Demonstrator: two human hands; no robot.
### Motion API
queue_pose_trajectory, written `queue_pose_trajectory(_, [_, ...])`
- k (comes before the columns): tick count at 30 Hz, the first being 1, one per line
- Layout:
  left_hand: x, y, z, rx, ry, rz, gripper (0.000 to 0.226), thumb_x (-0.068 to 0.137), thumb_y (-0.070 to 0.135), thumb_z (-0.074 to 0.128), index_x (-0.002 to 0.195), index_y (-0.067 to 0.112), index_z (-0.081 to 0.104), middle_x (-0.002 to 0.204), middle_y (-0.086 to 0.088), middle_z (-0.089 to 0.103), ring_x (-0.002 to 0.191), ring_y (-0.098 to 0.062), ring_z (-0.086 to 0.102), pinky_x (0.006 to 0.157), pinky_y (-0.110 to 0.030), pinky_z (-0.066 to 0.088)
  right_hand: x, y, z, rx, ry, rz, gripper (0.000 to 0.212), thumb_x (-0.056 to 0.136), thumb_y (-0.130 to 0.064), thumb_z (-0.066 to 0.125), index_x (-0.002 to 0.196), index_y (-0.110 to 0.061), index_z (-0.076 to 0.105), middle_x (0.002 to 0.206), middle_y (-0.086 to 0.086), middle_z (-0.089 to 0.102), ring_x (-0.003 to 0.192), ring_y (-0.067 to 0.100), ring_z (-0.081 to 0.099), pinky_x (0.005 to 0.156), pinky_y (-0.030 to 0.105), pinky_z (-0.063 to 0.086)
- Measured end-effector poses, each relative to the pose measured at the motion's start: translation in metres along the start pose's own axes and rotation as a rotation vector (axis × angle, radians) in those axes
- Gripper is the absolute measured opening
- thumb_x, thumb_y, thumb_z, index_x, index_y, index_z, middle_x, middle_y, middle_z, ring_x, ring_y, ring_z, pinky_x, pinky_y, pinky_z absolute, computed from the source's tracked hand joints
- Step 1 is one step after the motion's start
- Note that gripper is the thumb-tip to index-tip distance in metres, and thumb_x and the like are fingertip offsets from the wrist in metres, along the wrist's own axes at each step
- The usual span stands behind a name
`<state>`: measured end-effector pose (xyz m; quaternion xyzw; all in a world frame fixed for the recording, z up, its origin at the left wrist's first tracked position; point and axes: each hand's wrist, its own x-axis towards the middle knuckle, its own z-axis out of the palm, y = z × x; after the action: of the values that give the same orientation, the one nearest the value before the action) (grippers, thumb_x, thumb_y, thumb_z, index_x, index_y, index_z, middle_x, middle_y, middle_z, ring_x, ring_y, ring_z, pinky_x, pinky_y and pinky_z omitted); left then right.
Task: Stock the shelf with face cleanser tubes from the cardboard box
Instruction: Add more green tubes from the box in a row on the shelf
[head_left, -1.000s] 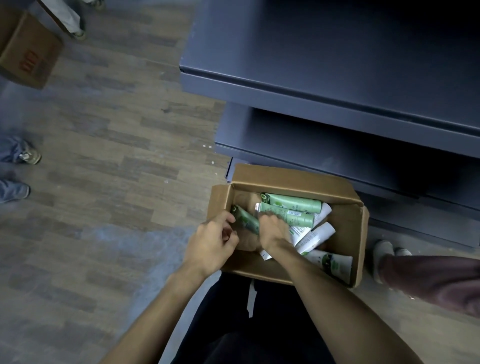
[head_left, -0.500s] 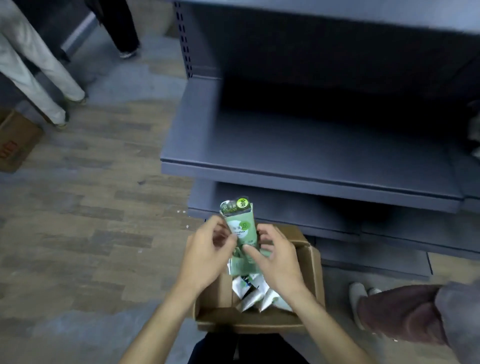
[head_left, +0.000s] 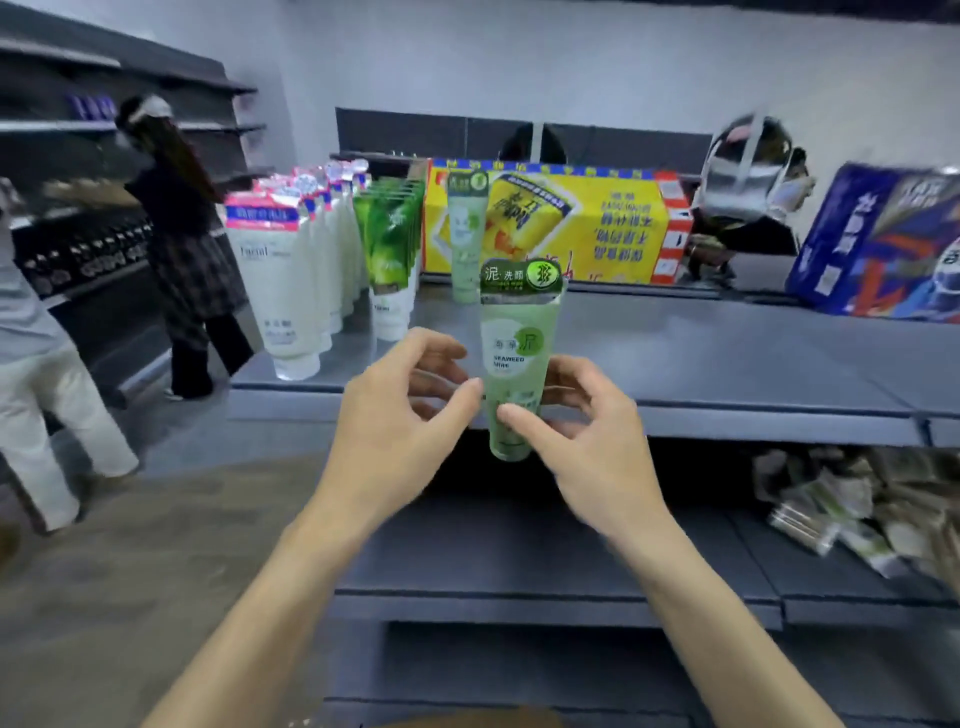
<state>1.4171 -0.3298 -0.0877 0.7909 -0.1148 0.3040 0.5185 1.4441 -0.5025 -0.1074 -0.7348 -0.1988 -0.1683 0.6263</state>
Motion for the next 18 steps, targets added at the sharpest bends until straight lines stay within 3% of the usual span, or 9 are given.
queue_pose_trajectory(4, [0.027, 0.014, -0.007, 0.016, 0.017, 0.06, 0.018, 0.086, 0.018, 0.071, 0.101, 0.024, 0.063, 0.086, 0.008, 0.068, 0.077, -0.009, 0.067, 0.069, -0.026, 0.056, 0.041, -0.018, -0.003, -0.059, 0.025, -0.056, 0.034, 0.076, -0.027, 0.084, 0.105, -0.03, 0.066, 0.097, -0.018, 0.073, 0.093, -0.002, 0.068, 0.078, 0.021, 0.057])
queue_pose_trajectory(8, [0.042, 0.011, -0.004, 0.046, 0.052, 0.024, 0.017, 0.084, 0.016, 0.07, 0.096, 0.025, 0.063, 0.084, 0.007, 0.068, 0.074, -0.008, 0.065, 0.068, -0.022, 0.053, 0.084, -0.008, 0.006, -0.081, 0.015, 0.012, 0.035, 0.076, -0.027, 0.084, 0.106, -0.026, 0.066, 0.099, -0.014, 0.073, 0.091, 0.0, 0.068, 0.086, 0.031, 0.058])
queue_pose_trajectory(13, [0.048, -0.002, 0.002, 0.102, 0.094, -0.015, 0.019, 0.082, 0.014, 0.07, 0.096, 0.024, 0.062, 0.079, 0.01, 0.069, 0.074, 0.001, 0.063, 0.066, -0.011, 0.048, 0.121, 0.027, 0.027, -0.11, 0.007, 0.114, 0.033, 0.074, -0.022, 0.086, 0.098, -0.027, 0.064, 0.096, -0.011, 0.073, 0.089, 0.008, 0.07, 0.083, 0.038, 0.06])
queue_pose_trajectory(18, [0.057, -0.006, 0.005, 0.125, 0.103, -0.039, 0.018, 0.082, 0.017, 0.068, 0.096, 0.026, 0.061, 0.079, 0.012, 0.069, 0.078, 0.002, 0.063, 0.069, -0.017, 0.052, 0.144, 0.045, 0.045, -0.087, 0.003, 0.135, 0.033, 0.076, -0.019, 0.085, 0.099, -0.029, 0.063, 0.096, -0.01, 0.073, 0.09, 0.012, 0.072, 0.077, 0.034, 0.061])
